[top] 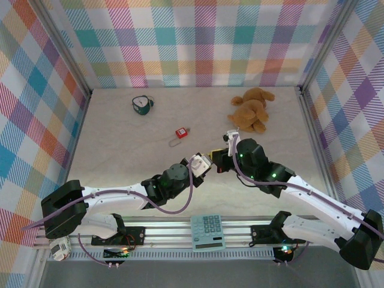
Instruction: Unlock with the key
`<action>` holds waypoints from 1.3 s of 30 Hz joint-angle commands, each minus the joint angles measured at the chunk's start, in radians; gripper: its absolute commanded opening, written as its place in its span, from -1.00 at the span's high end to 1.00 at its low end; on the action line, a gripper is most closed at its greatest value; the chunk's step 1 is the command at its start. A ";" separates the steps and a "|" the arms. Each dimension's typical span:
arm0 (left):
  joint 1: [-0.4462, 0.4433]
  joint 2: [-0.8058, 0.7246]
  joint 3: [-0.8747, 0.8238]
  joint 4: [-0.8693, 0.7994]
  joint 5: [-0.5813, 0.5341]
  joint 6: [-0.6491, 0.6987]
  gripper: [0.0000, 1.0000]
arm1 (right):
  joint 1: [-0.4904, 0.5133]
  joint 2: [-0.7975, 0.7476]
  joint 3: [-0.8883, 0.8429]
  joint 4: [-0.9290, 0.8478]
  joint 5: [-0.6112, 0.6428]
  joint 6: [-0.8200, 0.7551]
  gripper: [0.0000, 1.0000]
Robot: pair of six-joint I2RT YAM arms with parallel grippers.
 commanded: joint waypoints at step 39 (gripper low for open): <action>-0.016 -0.053 0.103 -0.362 0.097 -0.018 1.00 | -0.145 -0.001 0.055 -0.162 -0.139 -0.042 0.39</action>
